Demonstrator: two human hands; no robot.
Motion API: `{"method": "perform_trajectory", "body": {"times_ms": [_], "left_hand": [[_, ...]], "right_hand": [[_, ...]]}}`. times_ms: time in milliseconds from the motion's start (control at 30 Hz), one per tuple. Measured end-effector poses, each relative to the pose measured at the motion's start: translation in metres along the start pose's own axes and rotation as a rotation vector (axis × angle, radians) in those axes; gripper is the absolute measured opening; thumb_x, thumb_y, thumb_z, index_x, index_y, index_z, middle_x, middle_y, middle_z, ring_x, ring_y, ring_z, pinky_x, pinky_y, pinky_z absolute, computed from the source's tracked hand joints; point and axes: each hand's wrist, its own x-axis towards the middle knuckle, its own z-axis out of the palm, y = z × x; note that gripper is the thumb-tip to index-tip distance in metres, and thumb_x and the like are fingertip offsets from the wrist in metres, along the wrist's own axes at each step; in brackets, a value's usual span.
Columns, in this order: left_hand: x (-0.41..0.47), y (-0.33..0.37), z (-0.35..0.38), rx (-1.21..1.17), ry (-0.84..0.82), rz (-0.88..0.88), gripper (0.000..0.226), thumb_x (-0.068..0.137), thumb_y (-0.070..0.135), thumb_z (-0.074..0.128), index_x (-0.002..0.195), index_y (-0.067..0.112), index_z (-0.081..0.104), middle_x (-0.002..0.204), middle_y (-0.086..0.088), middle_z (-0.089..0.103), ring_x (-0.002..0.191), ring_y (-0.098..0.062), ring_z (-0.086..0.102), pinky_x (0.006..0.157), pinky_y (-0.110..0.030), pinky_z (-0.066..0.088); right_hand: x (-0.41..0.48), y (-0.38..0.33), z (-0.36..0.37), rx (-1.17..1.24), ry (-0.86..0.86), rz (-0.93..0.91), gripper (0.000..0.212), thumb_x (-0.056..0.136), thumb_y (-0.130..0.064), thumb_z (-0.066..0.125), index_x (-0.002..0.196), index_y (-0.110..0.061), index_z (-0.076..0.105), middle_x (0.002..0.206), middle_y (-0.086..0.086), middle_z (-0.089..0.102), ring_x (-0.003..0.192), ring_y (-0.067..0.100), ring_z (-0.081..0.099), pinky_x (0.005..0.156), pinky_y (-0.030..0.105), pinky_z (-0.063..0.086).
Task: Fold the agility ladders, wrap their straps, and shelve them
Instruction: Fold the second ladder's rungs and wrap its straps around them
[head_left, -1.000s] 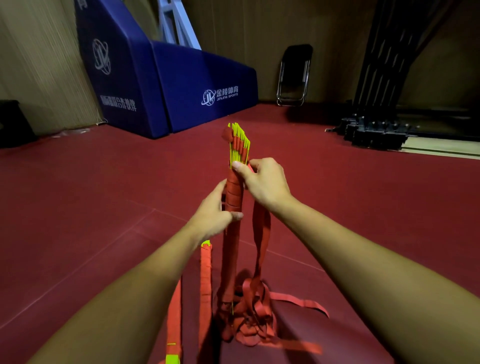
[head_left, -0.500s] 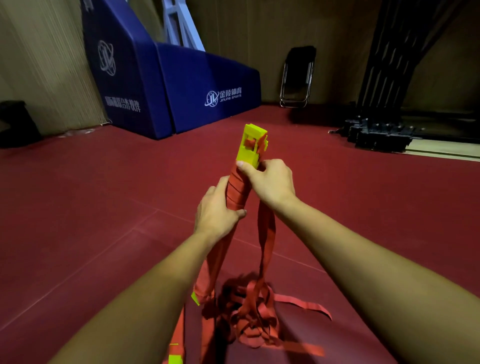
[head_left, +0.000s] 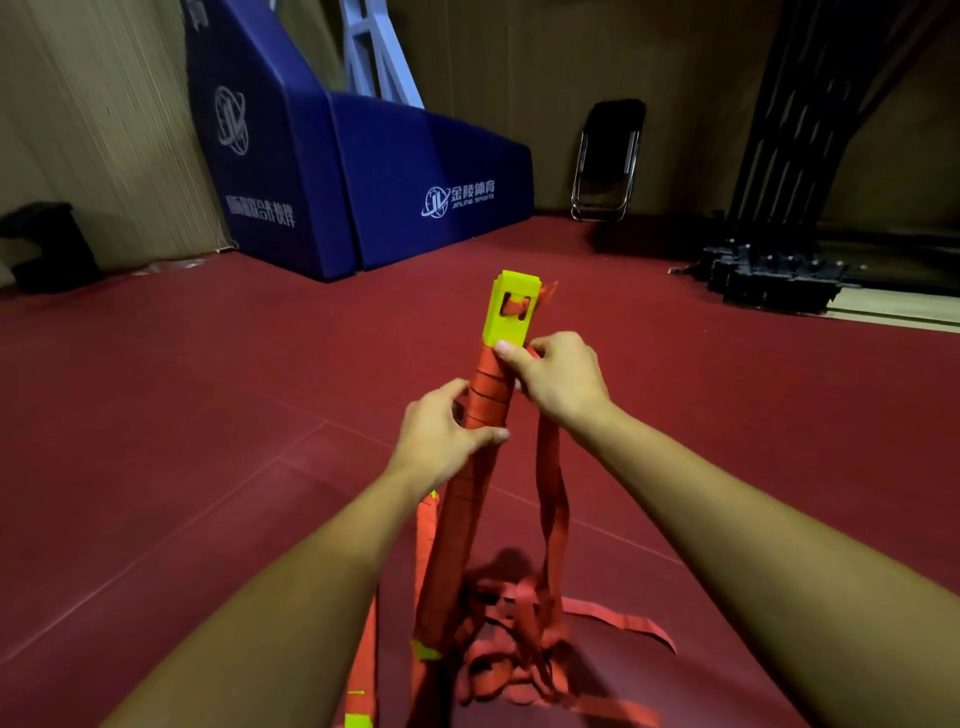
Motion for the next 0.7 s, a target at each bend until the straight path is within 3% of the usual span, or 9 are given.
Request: {"method": "perform_trajectory", "body": {"times_ms": [67, 133, 200, 267, 400, 467, 533, 600, 700], "left_hand": [[-0.003, 0.003, -0.001, 0.109, 0.065, -0.007, 0.052, 0.056, 0.062, 0.079, 0.090, 0.029, 0.058, 0.073, 0.009, 0.067, 0.077, -0.025, 0.067, 0.068, -0.040, 0.053], [-0.006, 0.010, -0.001, 0.245, 0.104, -0.011, 0.046, 0.066, 0.058, 0.078, 0.093, 0.029, 0.055, 0.084, 0.005, 0.065, 0.089, -0.034, 0.066, 0.071, -0.042, 0.052], [-0.009, 0.017, 0.000, 0.364, 0.116, -0.004, 0.042, 0.074, 0.053, 0.075, 0.104, 0.030, 0.056, 0.098, -0.001, 0.063, 0.100, -0.038, 0.063, 0.076, -0.044, 0.050], [-0.011, 0.020, 0.002, 0.397, 0.122, 0.005, 0.041, 0.077, 0.050, 0.073, 0.108, 0.029, 0.056, 0.101, -0.003, 0.060, 0.102, -0.040, 0.062, 0.077, -0.045, 0.050], [-0.002, 0.020, 0.002, 0.126, -0.049, -0.002, 0.035, 0.074, 0.027, 0.068, 0.107, 0.029, 0.056, 0.094, 0.000, 0.064, 0.096, -0.035, 0.063, 0.073, -0.039, 0.049], [0.002, 0.019, -0.001, -0.036, -0.187, -0.043, 0.050, 0.064, 0.022, 0.064, 0.112, 0.033, 0.056, 0.094, -0.001, 0.068, 0.094, -0.028, 0.064, 0.080, -0.044, 0.053], [0.006, 0.012, 0.000, -0.122, -0.249, -0.046, 0.051, 0.060, 0.018, 0.068, 0.110, 0.025, 0.058, 0.093, -0.004, 0.068, 0.086, -0.019, 0.061, 0.088, -0.048, 0.052], [0.007, 0.006, 0.001, -0.162, -0.257, -0.036, 0.047, 0.060, 0.015, 0.074, 0.104, 0.020, 0.060, 0.086, 0.000, 0.065, 0.080, -0.014, 0.058, 0.088, -0.045, 0.052], [0.007, 0.003, 0.003, -0.114, -0.168, -0.037, 0.052, 0.062, 0.019, 0.089, 0.105, 0.028, 0.061, 0.086, 0.006, 0.070, 0.079, -0.016, 0.065, 0.086, -0.042, 0.055]], "right_hand": [[0.000, -0.001, 0.002, 0.012, -0.024, 0.003, 0.056, 0.089, -0.054, 0.061, 0.051, -0.014, 0.055, 0.053, -0.004, 0.060, 0.070, 0.026, 0.064, 0.062, 0.033, 0.040], [-0.002, -0.005, 0.005, 0.033, -0.030, 0.013, 0.063, 0.081, -0.070, 0.059, 0.058, -0.011, 0.061, 0.057, 0.001, 0.064, 0.072, 0.028, 0.067, 0.064, 0.037, 0.049], [-0.006, -0.010, 0.009, 0.025, 0.005, 0.028, 0.074, 0.068, -0.084, 0.056, 0.062, -0.011, 0.062, 0.068, 0.009, 0.068, 0.076, 0.032, 0.066, 0.063, 0.038, 0.049], [-0.008, -0.013, 0.013, -0.014, 0.064, 0.026, 0.071, 0.070, -0.083, 0.056, 0.061, -0.013, 0.057, 0.077, 0.015, 0.069, 0.083, 0.038, 0.064, 0.062, 0.036, 0.042], [-0.008, -0.016, 0.008, 0.003, 0.060, -0.029, 0.061, 0.084, -0.065, 0.061, 0.052, -0.015, 0.045, 0.058, 0.006, 0.049, 0.073, 0.039, 0.052, 0.063, 0.033, 0.034], [-0.007, -0.015, 0.006, -0.011, 0.028, -0.051, 0.060, 0.086, -0.061, 0.061, 0.052, -0.016, 0.043, 0.053, 0.001, 0.040, 0.069, 0.033, 0.045, 0.062, 0.032, 0.031], [-0.008, -0.012, 0.005, -0.030, 0.005, -0.066, 0.061, 0.087, -0.061, 0.061, 0.052, -0.016, 0.040, 0.052, 0.000, 0.038, 0.068, 0.032, 0.042, 0.061, 0.032, 0.030], [-0.008, -0.009, 0.004, -0.044, -0.005, -0.077, 0.061, 0.087, -0.060, 0.061, 0.052, -0.016, 0.039, 0.053, 0.001, 0.038, 0.067, 0.033, 0.042, 0.061, 0.032, 0.030], [-0.005, -0.006, 0.002, -0.064, -0.006, -0.097, 0.059, 0.088, -0.057, 0.062, 0.051, -0.016, 0.040, 0.054, 0.003, 0.043, 0.069, 0.035, 0.046, 0.062, 0.033, 0.031]]}}
